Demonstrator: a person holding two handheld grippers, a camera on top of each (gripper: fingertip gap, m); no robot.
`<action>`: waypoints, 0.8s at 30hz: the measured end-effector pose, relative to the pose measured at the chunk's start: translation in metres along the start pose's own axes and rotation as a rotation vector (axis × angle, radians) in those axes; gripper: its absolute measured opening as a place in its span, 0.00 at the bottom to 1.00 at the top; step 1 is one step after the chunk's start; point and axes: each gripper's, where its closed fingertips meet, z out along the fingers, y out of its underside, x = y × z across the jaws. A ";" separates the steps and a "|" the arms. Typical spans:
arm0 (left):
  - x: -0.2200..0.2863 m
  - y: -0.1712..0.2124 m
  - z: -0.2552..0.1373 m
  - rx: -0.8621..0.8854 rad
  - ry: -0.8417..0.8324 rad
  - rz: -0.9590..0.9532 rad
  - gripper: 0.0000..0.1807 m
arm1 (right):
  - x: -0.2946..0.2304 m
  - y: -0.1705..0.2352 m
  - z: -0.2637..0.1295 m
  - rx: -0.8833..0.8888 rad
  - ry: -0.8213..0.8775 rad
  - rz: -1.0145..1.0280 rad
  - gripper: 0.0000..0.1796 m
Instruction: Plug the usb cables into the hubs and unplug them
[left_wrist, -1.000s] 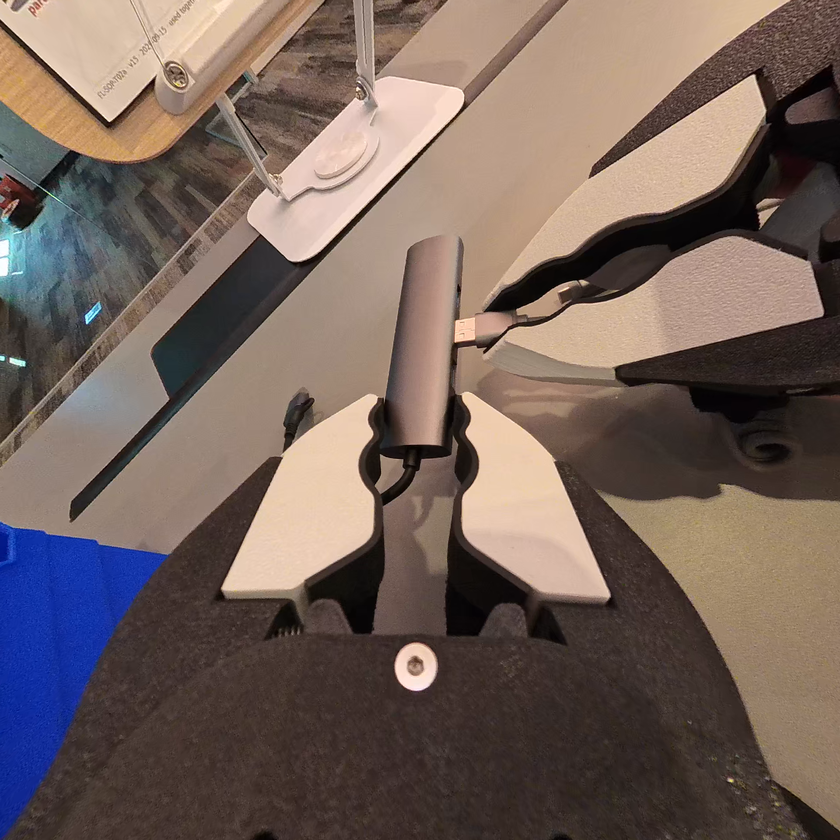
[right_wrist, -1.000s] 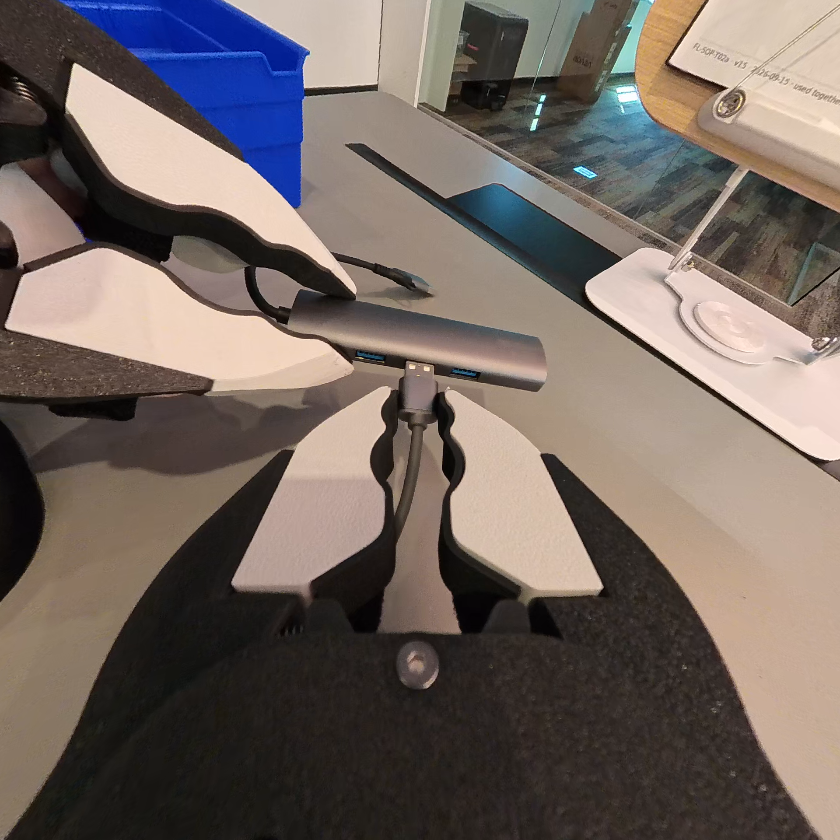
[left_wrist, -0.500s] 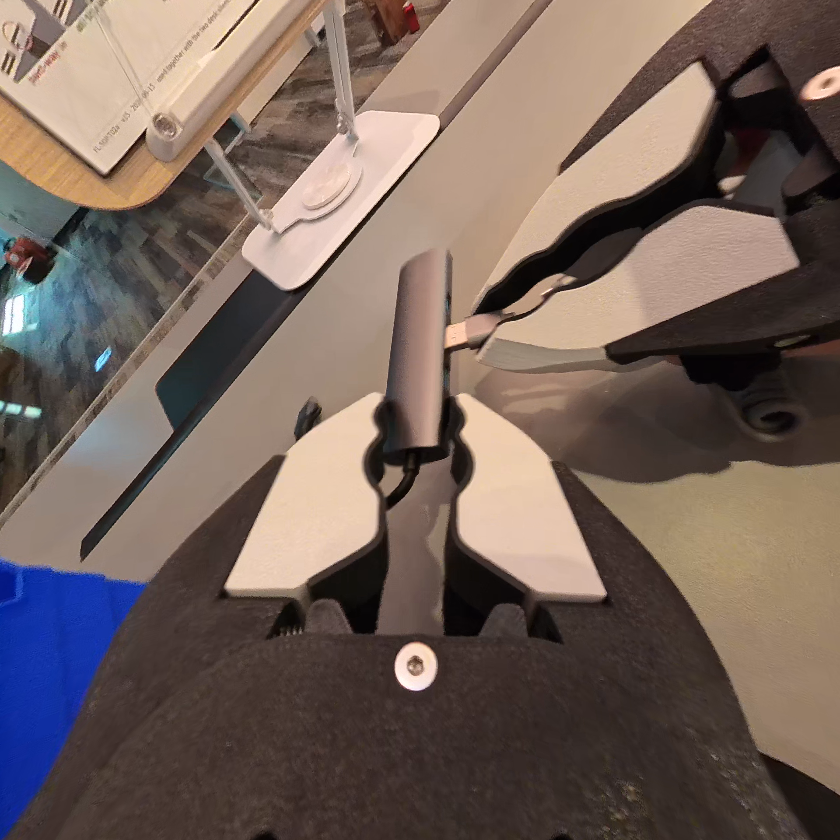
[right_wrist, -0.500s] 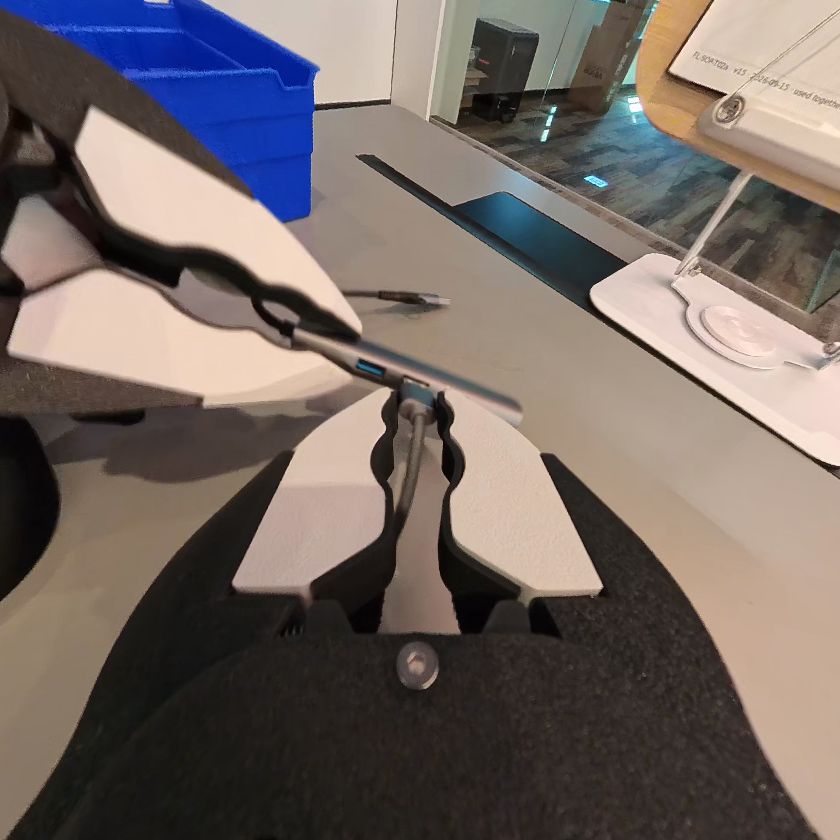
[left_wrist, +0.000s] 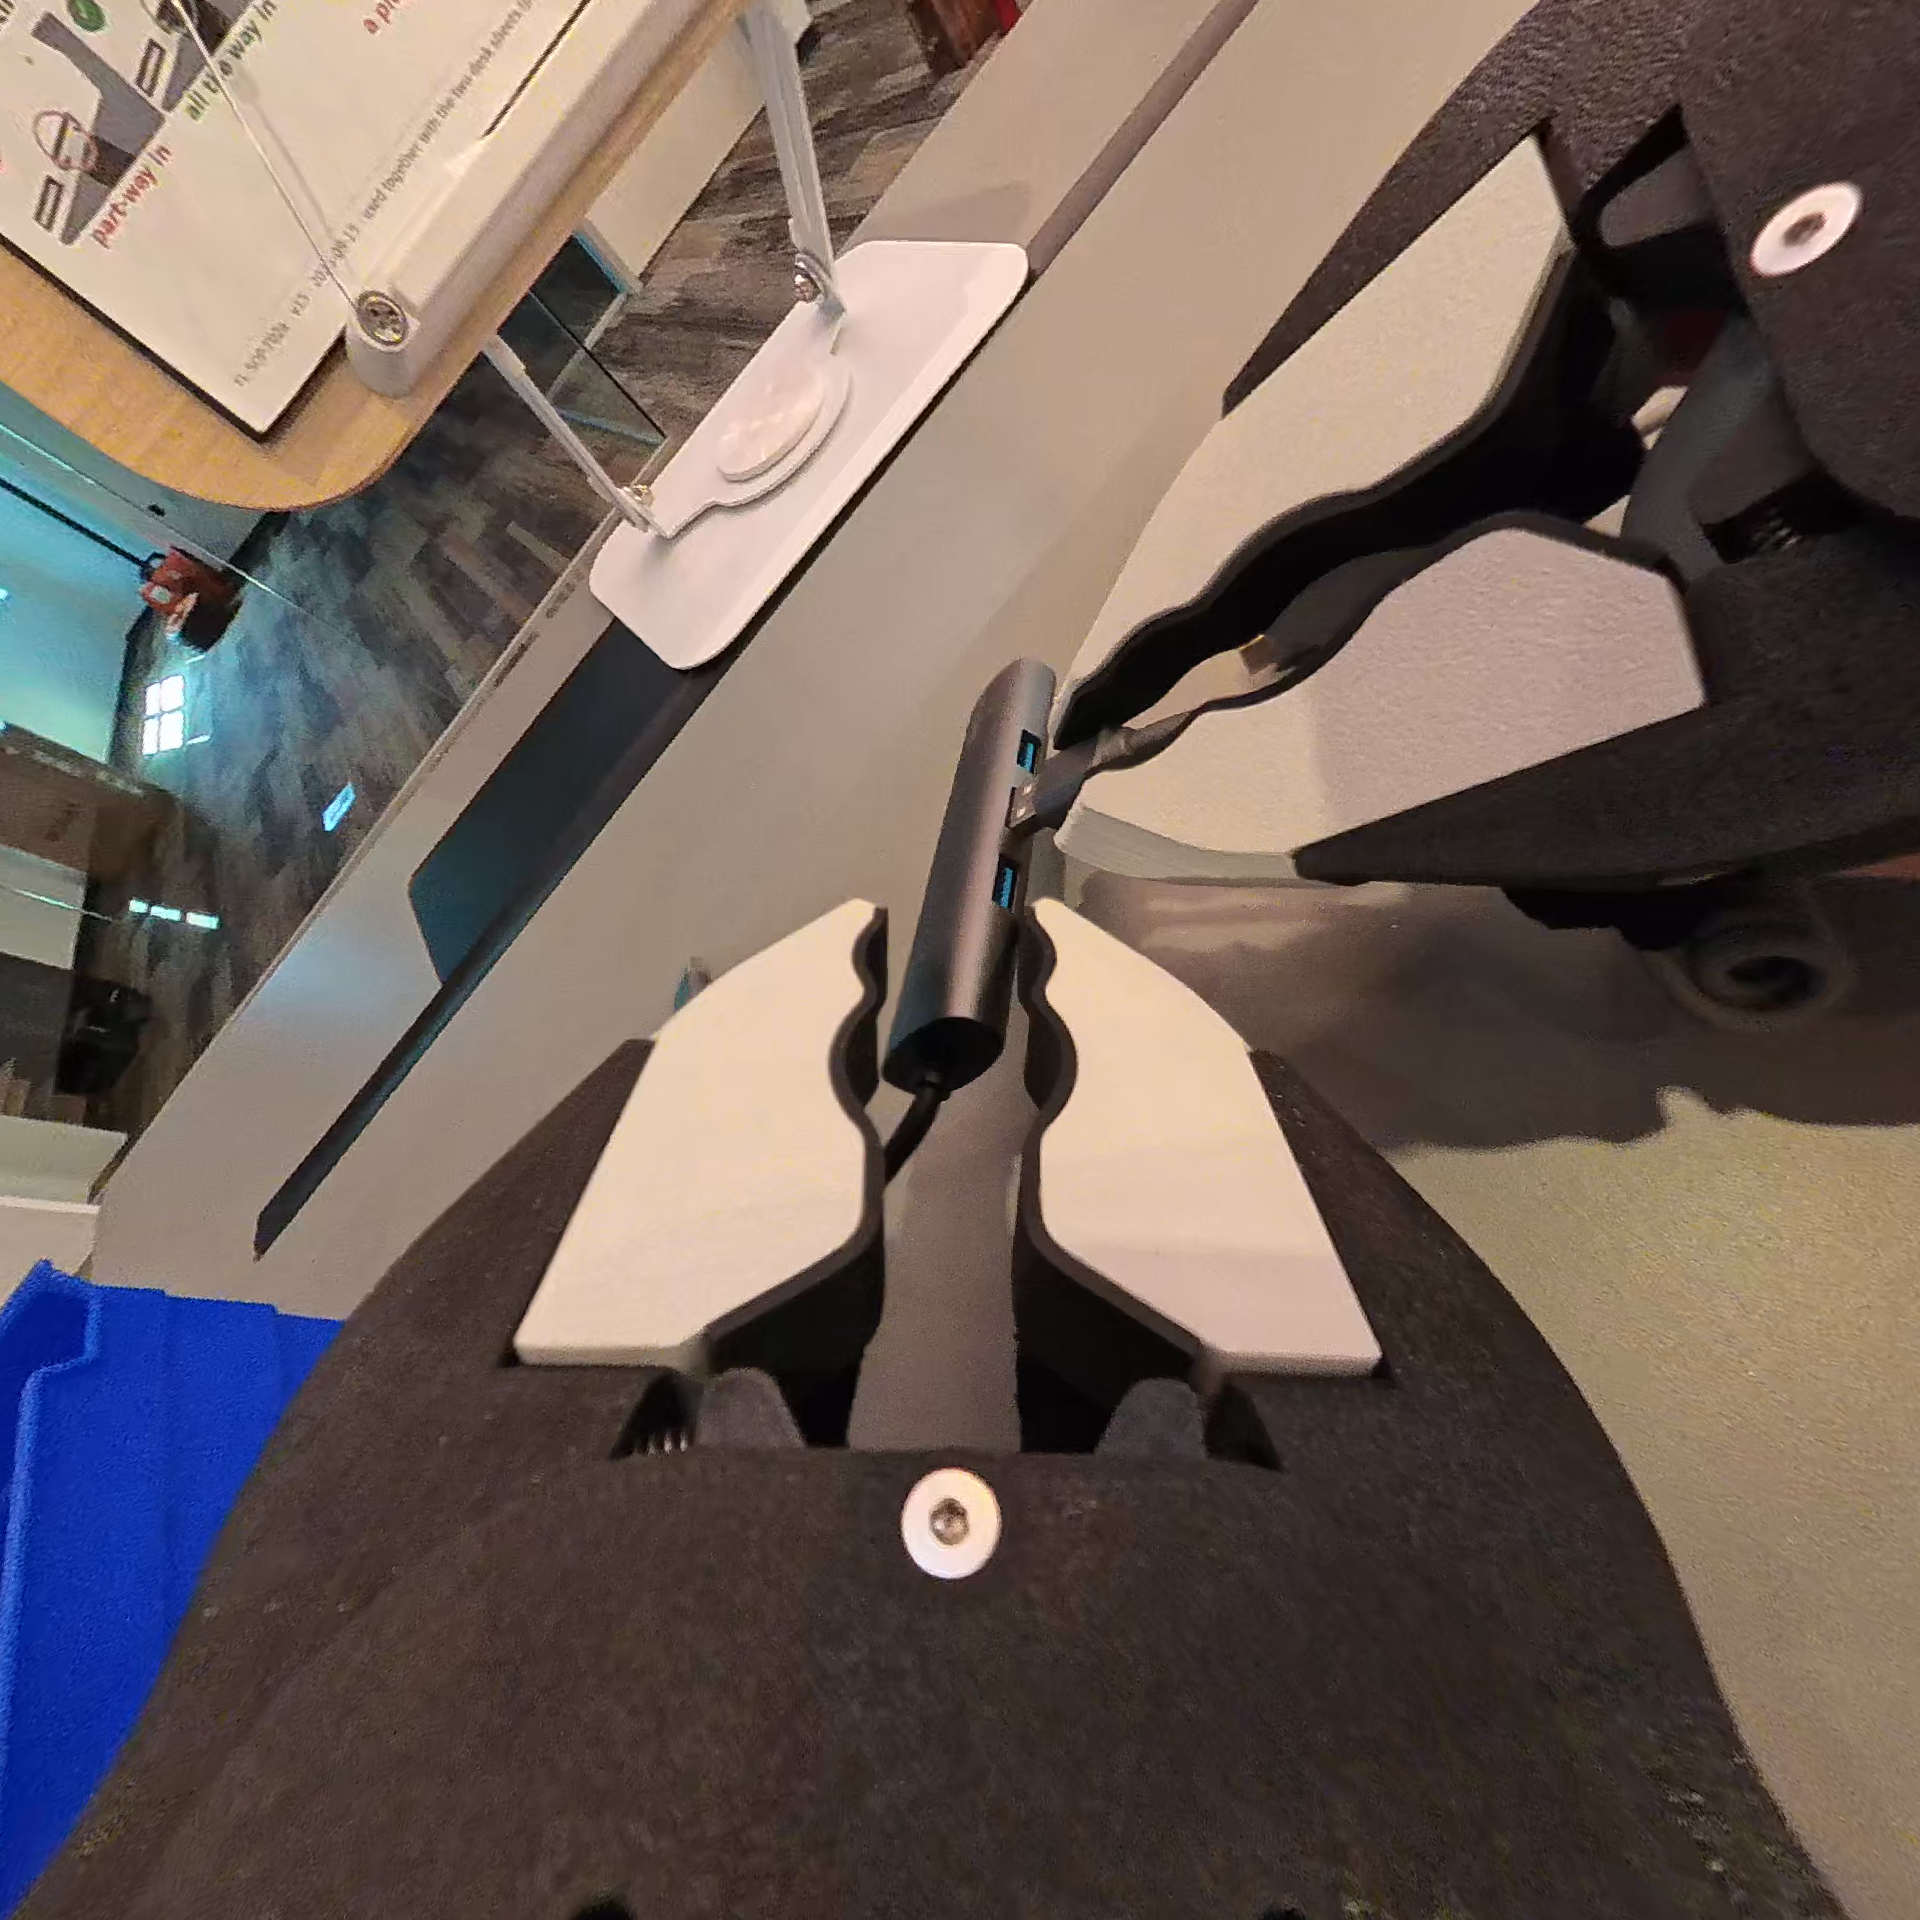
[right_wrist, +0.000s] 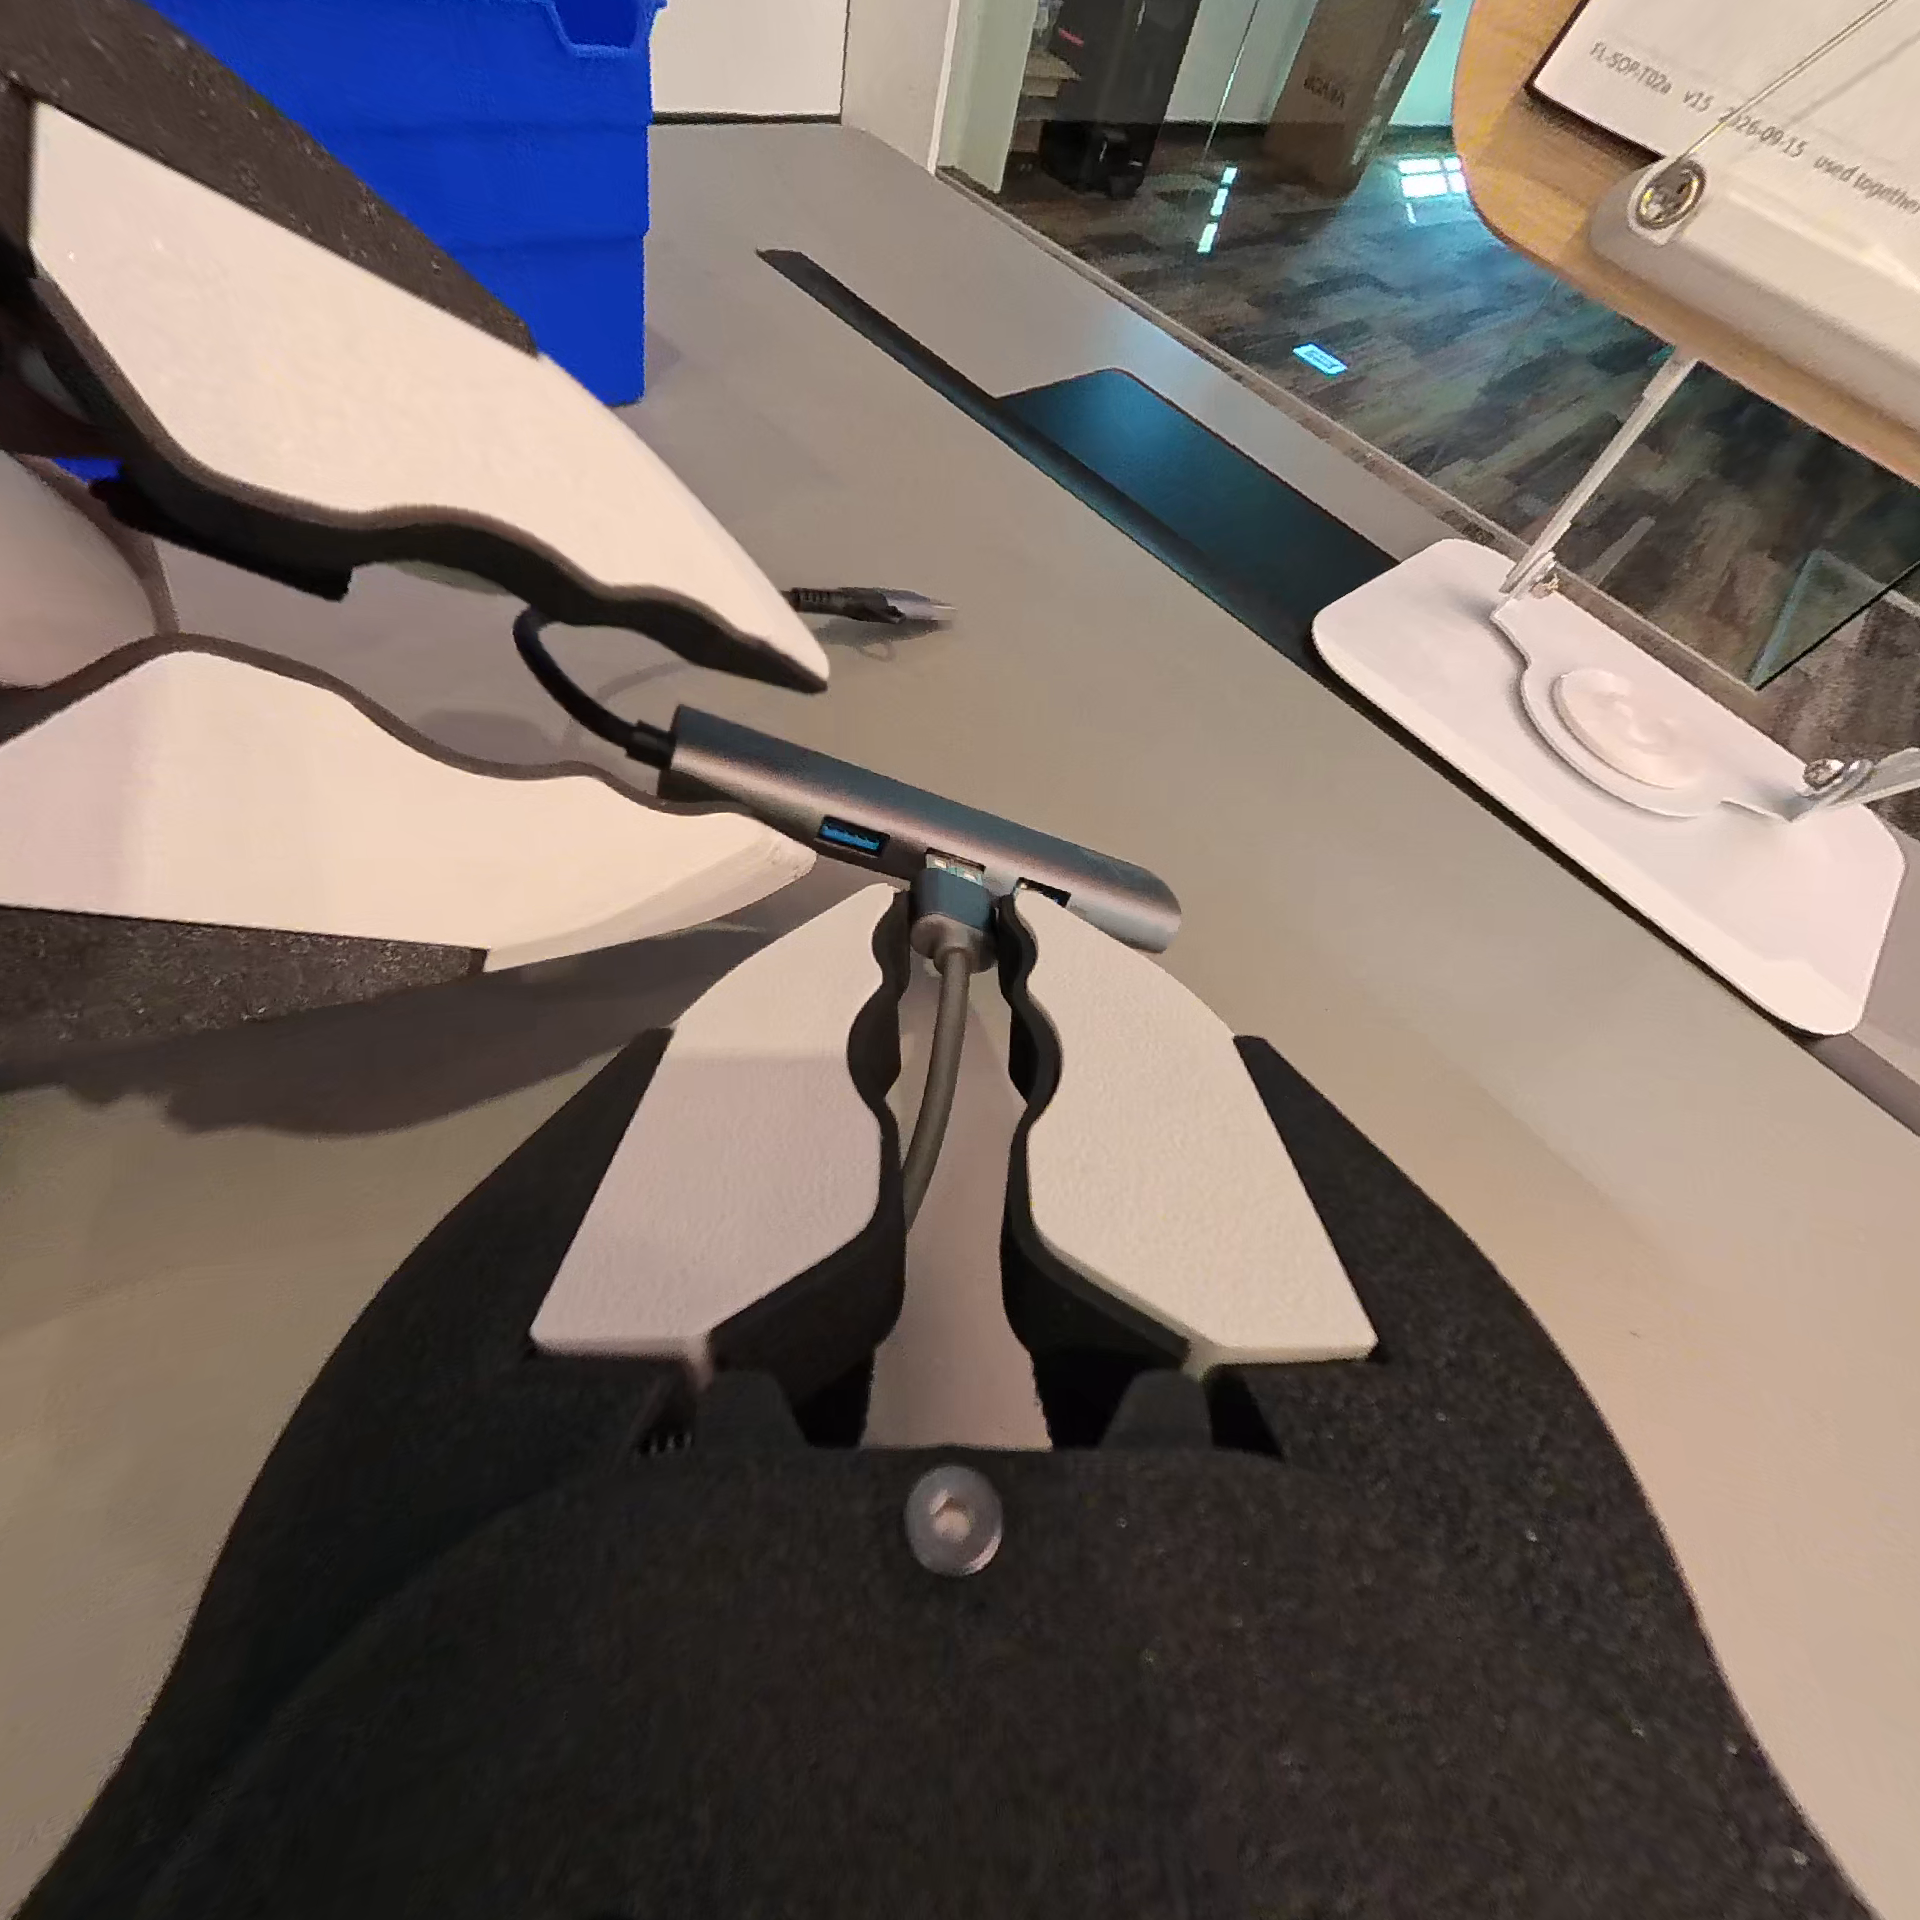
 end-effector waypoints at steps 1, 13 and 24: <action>-0.001 -0.001 0.000 0.005 -0.015 0.001 0.14 | 0.001 -0.001 -0.001 0.004 0.004 -0.001 0.09; 0.004 0.004 0.002 0.003 -0.030 0.113 0.10 | -0.001 -0.006 -0.007 -0.005 0.006 -0.018 0.09; 0.007 0.005 0.003 0.023 -0.004 0.097 0.11 | -0.003 -0.005 -0.011 -0.024 -0.020 0.004 0.09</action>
